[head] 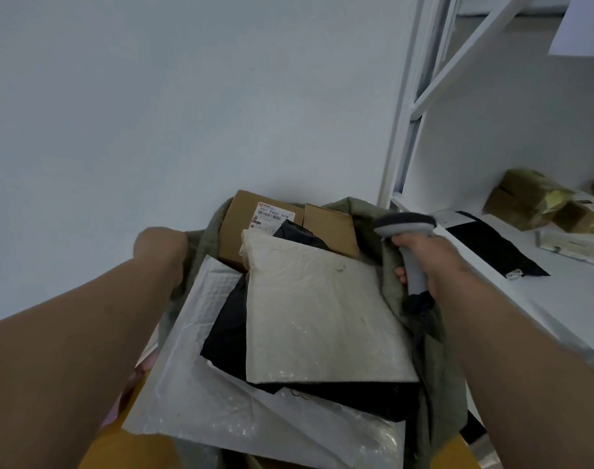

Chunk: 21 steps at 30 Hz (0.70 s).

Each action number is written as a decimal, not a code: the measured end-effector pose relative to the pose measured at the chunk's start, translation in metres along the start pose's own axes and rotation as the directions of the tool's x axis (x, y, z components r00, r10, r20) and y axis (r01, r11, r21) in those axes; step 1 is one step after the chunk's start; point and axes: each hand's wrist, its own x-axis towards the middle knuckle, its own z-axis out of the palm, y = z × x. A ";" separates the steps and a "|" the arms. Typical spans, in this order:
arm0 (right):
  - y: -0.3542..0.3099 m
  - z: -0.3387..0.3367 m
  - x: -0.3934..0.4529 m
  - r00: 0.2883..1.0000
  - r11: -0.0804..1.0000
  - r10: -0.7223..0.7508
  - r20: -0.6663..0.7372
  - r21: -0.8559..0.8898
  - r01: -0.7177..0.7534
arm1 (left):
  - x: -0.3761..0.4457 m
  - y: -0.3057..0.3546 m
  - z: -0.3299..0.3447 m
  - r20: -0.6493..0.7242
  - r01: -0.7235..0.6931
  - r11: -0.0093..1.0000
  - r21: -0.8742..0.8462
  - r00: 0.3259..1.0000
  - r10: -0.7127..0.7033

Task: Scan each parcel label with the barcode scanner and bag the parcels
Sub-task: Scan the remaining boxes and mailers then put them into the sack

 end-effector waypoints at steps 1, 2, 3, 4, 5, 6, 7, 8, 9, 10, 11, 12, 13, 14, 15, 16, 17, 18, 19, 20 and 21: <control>-0.006 -0.006 0.000 0.999 0.999 -0.023 -0.038 0.041 0.024 | 0.005 0.002 -0.004 -0.070 -0.073 0.979 0.189 0.994 0.087; -0.012 -0.012 0.000 0.997 0.997 -0.042 -0.061 0.062 0.046 | 0.006 0.005 -0.005 -0.094 -0.182 0.908 0.378 0.968 0.233; -0.017 -0.015 0.001 0.995 0.995 -0.063 -0.081 0.078 0.069 | 0.008 0.011 -0.006 -0.098 -0.226 0.867 0.443 0.950 0.298; -0.023 -0.018 0.000 0.992 0.992 -0.087 -0.096 0.079 0.095 | 0.004 0.019 -0.007 -0.107 -0.225 0.866 0.447 0.948 0.301; -0.026 -0.018 0.000 0.987 0.988 -0.118 -0.112 0.084 0.128 | 0.005 0.022 -0.008 -0.073 -0.313 0.857 0.410 0.925 0.373; -0.030 -0.018 -0.001 0.981 0.984 -0.144 -0.127 0.084 0.155 | 0.000 0.033 -0.009 -0.111 -0.284 0.885 0.369 0.932 0.345; -0.034 -0.017 -0.001 0.977 0.982 -0.160 -0.139 0.082 0.172 | -0.003 0.037 -0.011 -0.139 -0.306 0.912 0.272 0.926 0.352; -0.040 -0.017 -0.005 0.978 0.982 -0.166 -0.127 0.071 0.175 | -0.009 0.046 -0.013 -0.174 -0.300 0.952 0.064 0.936 0.306; -0.045 -0.016 -0.008 0.978 0.981 -0.175 -0.113 0.067 0.183 | -0.009 0.055 -0.014 -0.157 -0.295 0.925 -0.239 0.952 0.264; -0.051 -0.017 -0.012 0.977 0.980 -0.183 -0.110 0.060 0.190 | -0.009 0.064 -0.018 -0.140 -0.255 0.883 -0.393 0.966 0.217; -0.056 -0.017 -0.015 0.972 0.977 -0.199 -0.126 0.056 0.207 | -0.006 0.066 -0.019 -0.174 -0.281 0.872 -0.401 0.958 0.228; -0.061 -0.018 -0.017 0.966 0.973 -0.220 -0.136 0.045 0.228 | -0.007 0.069 -0.020 -0.220 -0.324 0.865 -0.384 0.941 0.256; -0.064 -0.015 -0.019 0.958 0.966 -0.250 -0.140 0.029 0.257 | -0.006 0.071 -0.020 -0.275 -0.366 0.872 -0.326 0.919 0.283; -0.067 -0.012 -0.021 0.951 0.960 -0.276 -0.141 0.003 0.280 | -0.014 0.069 -0.020 -0.277 -0.400 0.871 -0.284 0.904 0.325; -0.067 -0.007 -0.021 0.947 0.956 -0.292 -0.136 -0.034 0.290 | -0.019 0.065 -0.018 -0.251 -0.438 0.866 -0.242 0.890 0.380; -0.062 -0.002 -0.019 0.950 0.953 -0.292 -0.109 -0.112 0.280 | -0.022 0.057 -0.014 -0.194 -0.434 0.876 -0.212 0.897 0.397; -0.055 0.004 -0.017 0.955 0.938 -0.288 -0.070 -0.223 0.267 | -0.020 0.047 -0.011 -0.131 -0.428 0.889 -0.159 0.902 0.411; -0.045 0.009 -0.014 0.966 0.913 -0.258 -0.023 -0.332 0.236 | -0.017 0.034 -0.008 -0.077 -0.392 0.913 -0.110 0.920 0.385; -0.032 0.013 -0.010 0.973 0.888 -0.231 0.002 -0.408 0.212 | -0.011 0.020 -0.006 -0.025 -0.343 0.937 -0.070 0.939 0.342; -0.019 0.016 -0.008 0.980 0.876 -0.199 0.025 -0.444 0.189 | -0.008 0.006 -0.005 0.039 -0.282 0.957 -0.069 0.958 0.285; -0.007 0.017 -0.007 0.984 0.869 -0.173 0.042 -0.463 0.173 | -0.008 -0.007 -0.004 0.111 -0.223 0.971 -0.086 0.966 0.232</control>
